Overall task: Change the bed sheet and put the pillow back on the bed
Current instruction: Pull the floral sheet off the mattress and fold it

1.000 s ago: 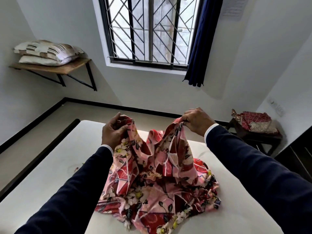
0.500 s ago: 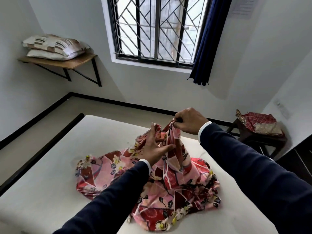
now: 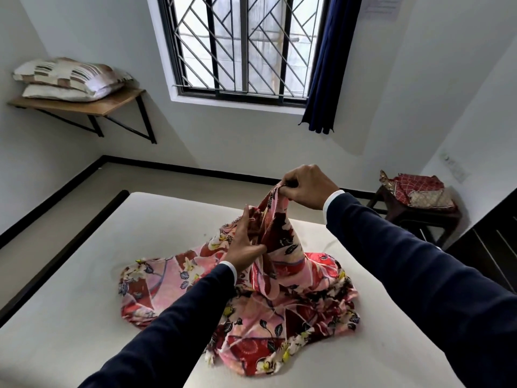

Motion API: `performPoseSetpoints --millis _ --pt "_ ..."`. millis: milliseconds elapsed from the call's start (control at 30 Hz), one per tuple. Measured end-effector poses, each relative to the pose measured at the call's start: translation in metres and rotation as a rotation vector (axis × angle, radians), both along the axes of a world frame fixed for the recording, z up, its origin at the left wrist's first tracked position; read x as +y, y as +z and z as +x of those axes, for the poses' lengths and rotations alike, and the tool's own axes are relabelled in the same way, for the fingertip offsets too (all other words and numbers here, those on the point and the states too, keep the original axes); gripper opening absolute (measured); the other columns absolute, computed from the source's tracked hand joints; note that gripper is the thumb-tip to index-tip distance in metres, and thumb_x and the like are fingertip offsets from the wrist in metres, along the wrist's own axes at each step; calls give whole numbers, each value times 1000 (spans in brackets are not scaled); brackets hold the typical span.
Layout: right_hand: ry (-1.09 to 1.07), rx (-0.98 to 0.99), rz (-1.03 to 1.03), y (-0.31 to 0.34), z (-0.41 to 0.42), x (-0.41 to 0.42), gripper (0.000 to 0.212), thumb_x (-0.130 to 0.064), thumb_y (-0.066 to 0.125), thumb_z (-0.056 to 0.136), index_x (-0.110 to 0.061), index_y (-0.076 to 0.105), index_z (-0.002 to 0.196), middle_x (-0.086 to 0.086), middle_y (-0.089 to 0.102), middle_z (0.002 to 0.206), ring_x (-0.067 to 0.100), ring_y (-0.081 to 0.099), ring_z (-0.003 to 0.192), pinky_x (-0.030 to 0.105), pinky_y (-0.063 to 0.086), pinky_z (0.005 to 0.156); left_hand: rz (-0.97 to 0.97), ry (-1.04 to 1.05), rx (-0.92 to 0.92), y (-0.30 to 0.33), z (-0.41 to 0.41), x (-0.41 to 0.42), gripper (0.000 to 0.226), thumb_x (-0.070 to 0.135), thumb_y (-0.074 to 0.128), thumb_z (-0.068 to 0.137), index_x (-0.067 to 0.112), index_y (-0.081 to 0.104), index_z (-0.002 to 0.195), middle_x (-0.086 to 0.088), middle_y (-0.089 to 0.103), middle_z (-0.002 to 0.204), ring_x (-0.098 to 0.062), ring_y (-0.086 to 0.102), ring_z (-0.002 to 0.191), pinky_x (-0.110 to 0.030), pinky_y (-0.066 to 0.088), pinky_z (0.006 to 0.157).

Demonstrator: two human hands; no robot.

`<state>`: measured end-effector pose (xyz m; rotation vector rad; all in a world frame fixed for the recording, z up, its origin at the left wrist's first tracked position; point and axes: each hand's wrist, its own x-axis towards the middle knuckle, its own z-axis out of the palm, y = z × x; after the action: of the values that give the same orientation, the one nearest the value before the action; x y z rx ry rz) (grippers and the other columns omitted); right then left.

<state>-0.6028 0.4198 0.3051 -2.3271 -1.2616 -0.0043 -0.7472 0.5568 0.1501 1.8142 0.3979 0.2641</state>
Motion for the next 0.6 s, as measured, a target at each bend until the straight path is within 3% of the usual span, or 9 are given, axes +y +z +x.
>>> performPoseSetpoints --millis 67,133,167,233,300,433,500,567,600 --pt "-19 43 24 4 2 -1 15 -21 69 86 -10 79 87 5 74 77 18 67 71 29 54 68 -4 -37 5 -6 -1 -3 118 -1 77 76 30 1 160 -1 30 156 -14 50 134 -31 54 100" --pt "-34 95 69 9 3 0 13 -20 70 86 -10 79 84 1 74 73 15 69 70 27 56 68 31 -66 26 -14 0 -5 118 -9 76 76 27 0 159 5 34 146 7 53 125 -19 54 93" --pt "-45 118 96 12 4 -1 12 -19 70 86 -11 79 82 -1 73 72 12 69 68 26 57 67 64 -89 23 -16 1 -6 121 -8 77 74 32 -1 158 4 36 147 7 53 126 -22 55 93" --pt "-70 135 142 19 7 -5 10 -17 71 86 -13 77 81 -4 71 69 4 65 61 16 53 62 151 -104 26 -17 1 -8 125 1 78 72 43 -3 158 3 26 158 -12 38 144 -42 48 108" --pt "-104 122 157 26 14 -13 9 -17 71 86 -17 77 80 -7 69 68 -3 60 58 7 44 59 177 -90 3 -22 2 -7 121 -3 77 76 38 -1 158 4 22 159 -14 26 146 -39 38 116" --pt "-166 108 161 31 36 -38 19 -17 70 87 -25 71 71 -9 69 66 -2 60 56 9 42 59 140 -66 -11 -19 1 2 108 -10 65 86 57 10 150 -6 28 157 -28 51 132 -50 56 96" --pt "-183 108 146 28 47 -49 19 -16 70 88 -26 71 72 -7 70 68 2 63 61 15 46 64 132 -61 -2 -11 0 5 91 -13 49 93 43 13 154 2 34 150 -15 58 119 -40 59 91" --pt "-174 89 124 24 56 -58 16 -15 70 88 -25 71 75 -8 70 70 7 66 66 19 49 68 173 -10 -5 1 -2 12 67 11 46 96 26 24 157 0 40 149 -21 52 129 -44 47 108" --pt "-158 74 105 23 60 -63 13 -14 70 89 -23 73 78 -7 70 71 8 67 67 22 50 70 216 10 -9 6 -3 19 66 20 46 92 21 29 157 -7 41 151 -28 44 137 -46 37 116"
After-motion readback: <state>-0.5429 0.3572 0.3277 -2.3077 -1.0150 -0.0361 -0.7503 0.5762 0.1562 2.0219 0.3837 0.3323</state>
